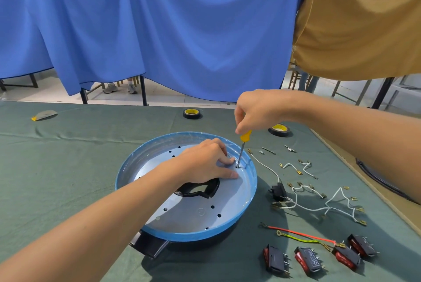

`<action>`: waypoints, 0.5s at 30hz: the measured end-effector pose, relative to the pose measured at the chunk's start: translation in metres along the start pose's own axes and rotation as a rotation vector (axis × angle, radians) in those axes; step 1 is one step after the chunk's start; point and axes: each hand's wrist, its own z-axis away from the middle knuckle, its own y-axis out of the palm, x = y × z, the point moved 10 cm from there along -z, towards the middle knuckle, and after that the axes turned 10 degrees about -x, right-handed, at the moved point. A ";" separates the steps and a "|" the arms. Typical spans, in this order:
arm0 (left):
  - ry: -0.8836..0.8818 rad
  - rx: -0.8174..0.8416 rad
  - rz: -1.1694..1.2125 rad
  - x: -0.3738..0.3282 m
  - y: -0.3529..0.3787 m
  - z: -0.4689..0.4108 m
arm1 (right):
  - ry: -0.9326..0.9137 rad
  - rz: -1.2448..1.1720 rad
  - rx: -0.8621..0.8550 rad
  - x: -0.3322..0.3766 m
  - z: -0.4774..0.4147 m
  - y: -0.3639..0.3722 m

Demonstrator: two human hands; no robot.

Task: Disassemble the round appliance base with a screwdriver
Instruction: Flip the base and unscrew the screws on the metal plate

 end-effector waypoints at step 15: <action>-0.014 0.005 0.016 -0.001 -0.001 0.001 | 0.016 -0.024 -0.139 0.001 0.005 -0.009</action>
